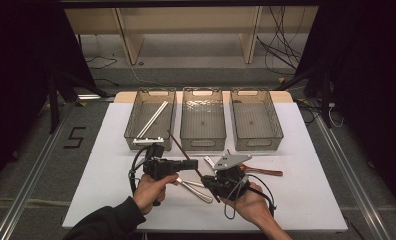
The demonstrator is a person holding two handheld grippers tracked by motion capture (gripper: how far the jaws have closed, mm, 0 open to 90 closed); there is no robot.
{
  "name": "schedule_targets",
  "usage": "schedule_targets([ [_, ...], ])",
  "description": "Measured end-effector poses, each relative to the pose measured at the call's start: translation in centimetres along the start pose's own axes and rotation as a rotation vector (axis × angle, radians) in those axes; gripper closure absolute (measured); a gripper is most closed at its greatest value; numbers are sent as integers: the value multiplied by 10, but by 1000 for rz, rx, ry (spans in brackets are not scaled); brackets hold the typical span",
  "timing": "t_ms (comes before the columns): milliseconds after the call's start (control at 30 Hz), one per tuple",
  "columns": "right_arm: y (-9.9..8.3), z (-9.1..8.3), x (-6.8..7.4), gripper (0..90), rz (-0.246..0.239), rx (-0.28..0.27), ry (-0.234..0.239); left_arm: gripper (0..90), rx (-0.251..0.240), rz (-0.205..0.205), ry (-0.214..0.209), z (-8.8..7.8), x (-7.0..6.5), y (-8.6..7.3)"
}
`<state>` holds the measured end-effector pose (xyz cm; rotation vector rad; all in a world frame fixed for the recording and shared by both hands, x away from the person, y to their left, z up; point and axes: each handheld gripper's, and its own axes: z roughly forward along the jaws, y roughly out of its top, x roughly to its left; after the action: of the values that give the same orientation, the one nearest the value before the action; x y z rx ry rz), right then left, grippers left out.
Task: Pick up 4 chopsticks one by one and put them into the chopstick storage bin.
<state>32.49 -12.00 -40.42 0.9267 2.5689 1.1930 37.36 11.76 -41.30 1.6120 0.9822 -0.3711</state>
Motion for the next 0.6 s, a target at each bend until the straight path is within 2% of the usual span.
schedule_targets([
  [67,0,-1,-1,819,7,-7,4,847,-4,30,15,-1,-3,1],
  [133,0,-2,-4,733,11,1,-1,848,-2,84,55,-5,-6,5],
  [233,-2,-4,-8,644,26,9,5,848,-9,134,96,-11,-7,11],
  [333,-2,-8,-13,560,34,20,2,847,-18,164,134,-19,-7,18],
  [433,-4,-13,-19,489,59,21,-22,847,-26,168,147,-25,-3,23],
  [533,-6,-17,-28,412,109,53,-62,847,-32,183,178,-31,0,28],
  [600,-8,-18,-34,379,142,94,-91,847,-36,191,199,-35,3,32],
])
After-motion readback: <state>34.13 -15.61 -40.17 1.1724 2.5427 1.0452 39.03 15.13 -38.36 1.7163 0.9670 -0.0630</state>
